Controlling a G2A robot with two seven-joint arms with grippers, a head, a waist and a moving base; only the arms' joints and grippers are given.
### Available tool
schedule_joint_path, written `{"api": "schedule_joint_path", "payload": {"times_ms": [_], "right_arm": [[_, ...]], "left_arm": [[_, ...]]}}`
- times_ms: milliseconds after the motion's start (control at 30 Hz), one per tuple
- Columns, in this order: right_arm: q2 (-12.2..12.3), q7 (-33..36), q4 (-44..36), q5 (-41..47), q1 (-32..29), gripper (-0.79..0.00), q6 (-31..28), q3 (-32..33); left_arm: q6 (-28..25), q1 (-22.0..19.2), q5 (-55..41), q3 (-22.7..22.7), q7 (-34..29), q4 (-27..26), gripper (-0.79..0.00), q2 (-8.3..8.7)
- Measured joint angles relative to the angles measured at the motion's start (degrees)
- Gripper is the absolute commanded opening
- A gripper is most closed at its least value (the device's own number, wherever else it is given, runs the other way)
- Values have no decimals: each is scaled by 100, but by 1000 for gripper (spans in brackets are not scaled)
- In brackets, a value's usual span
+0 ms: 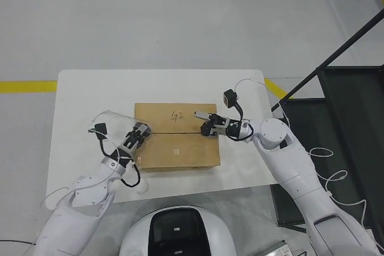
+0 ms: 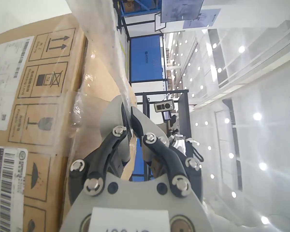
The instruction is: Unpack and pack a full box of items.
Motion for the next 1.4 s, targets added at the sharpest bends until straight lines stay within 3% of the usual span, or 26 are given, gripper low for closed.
{"api": "schedule_joint_path", "payload": {"times_ms": [100, 133, 167, 200, 233, 267, 567, 800, 1167, 1400], "right_arm": [[0, 0, 0, 0, 0, 0, 0, 0], [0, 0, 0, 0, 0, 0, 0, 0], [0, 0, 0, 0, 0, 0, 0, 0], [0, 0, 0, 0, 0, 0, 0, 0], [0, 0, 0, 0, 0, 0, 0, 0], [0, 0, 0, 0, 0, 0, 0, 0], [0, 0, 0, 0, 0, 0, 0, 0], [0, 0, 0, 0, 0, 0, 0, 0], [0, -10, -5, 7, -9, 0, -3, 5], [108, 159, -121, 570, -454, 0, -275, 571]], "left_arm": [[187, -43, 422, 88, 85, -45, -785, -22], [240, -55, 541, 112, 105, -58, -720, -29], [305, -69, 684, 145, 125, -74, -502, -38], [352, -77, 773, 169, 132, -86, -456, -45], [398, -87, 858, 194, 134, -99, -357, -52], [457, -100, 973, 227, 132, -117, -18, -62], [710, -166, 1323, 438, 165, -233, 0, -158], [517, -188, 1272, 504, 281, -271, 0, -235], [74, -445, 1024, 790, 504, 140, 0, -434], [84, -631, 1093, 955, 565, 240, 0, -548]]}}
